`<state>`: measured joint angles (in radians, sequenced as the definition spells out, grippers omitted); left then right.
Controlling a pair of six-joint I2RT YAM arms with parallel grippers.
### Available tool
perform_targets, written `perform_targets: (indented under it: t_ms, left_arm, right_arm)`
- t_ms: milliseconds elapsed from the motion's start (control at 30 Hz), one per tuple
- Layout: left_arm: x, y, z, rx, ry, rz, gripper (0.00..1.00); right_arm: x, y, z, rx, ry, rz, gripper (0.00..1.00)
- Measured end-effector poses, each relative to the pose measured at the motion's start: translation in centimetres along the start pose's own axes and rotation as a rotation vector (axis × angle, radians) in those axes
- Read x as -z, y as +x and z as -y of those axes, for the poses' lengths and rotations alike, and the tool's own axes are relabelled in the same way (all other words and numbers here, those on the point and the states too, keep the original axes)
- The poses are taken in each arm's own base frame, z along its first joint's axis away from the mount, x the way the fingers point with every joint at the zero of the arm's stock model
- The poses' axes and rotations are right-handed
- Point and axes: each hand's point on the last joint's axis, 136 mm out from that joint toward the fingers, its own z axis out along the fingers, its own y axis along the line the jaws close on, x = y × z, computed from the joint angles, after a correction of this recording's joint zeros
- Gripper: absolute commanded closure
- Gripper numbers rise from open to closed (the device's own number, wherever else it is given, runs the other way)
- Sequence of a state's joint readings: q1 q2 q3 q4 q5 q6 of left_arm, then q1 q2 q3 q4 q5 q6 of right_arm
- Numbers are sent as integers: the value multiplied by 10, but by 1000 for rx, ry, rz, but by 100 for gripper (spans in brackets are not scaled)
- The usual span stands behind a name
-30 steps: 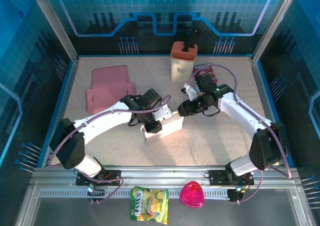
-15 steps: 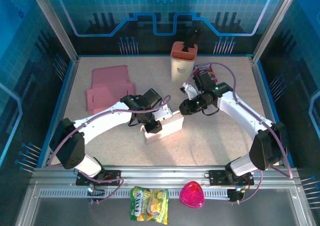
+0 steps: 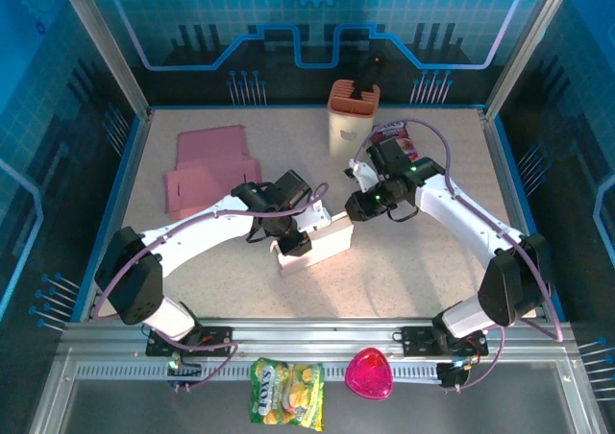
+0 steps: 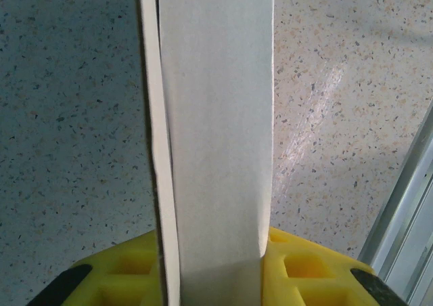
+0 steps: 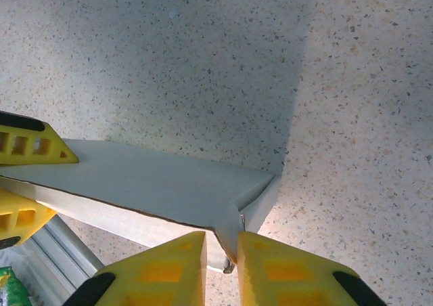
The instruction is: Fold the paper box
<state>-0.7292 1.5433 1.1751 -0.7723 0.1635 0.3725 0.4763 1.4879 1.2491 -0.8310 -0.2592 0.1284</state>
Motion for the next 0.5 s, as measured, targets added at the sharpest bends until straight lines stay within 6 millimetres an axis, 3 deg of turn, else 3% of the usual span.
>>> perform_targets:
  t_ms: [500]
  left_arm:
    - [0,0,0,7,0,0,75]
  right_arm:
    - [-5,1,1,58,113,-17,100]
